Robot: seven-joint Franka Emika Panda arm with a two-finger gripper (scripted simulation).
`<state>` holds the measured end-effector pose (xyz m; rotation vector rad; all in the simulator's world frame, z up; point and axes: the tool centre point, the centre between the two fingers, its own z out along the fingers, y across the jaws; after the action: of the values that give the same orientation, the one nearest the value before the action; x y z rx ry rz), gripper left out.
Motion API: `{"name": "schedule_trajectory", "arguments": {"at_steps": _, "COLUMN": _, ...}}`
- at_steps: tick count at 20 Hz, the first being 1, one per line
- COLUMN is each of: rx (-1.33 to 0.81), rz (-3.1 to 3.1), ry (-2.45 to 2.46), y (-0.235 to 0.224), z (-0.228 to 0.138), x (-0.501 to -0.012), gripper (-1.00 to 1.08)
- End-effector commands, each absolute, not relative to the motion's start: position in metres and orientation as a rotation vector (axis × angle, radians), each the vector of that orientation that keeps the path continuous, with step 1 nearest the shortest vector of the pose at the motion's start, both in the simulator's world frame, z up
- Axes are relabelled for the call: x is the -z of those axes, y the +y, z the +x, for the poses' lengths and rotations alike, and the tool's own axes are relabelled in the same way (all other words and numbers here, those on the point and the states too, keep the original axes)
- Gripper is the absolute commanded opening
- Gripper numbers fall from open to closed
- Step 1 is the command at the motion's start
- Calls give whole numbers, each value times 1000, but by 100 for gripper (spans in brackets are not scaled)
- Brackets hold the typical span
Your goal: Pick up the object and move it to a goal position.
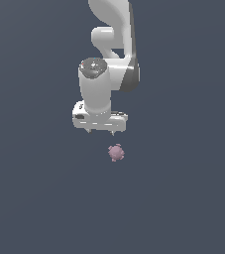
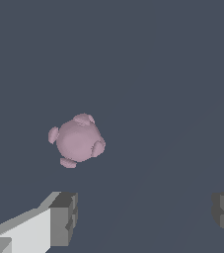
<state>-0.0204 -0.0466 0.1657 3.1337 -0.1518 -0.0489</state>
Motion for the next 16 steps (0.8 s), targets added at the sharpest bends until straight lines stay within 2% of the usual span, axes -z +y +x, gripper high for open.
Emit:
{"name": "schedule_trajectory", "arguments": {"at_steps": 1, "rx": 49, "rz": 3134, "ry": -152, "y": -47, "z": -20, "x": -166, "gripper": 100}}
{"name": "schedule_trajectory", "arguments": {"at_steps": 16, "rx": 11, "rz": 3134, "ry": -104, "y": -52, "z": -12, "x": -171, "gripper": 100}}
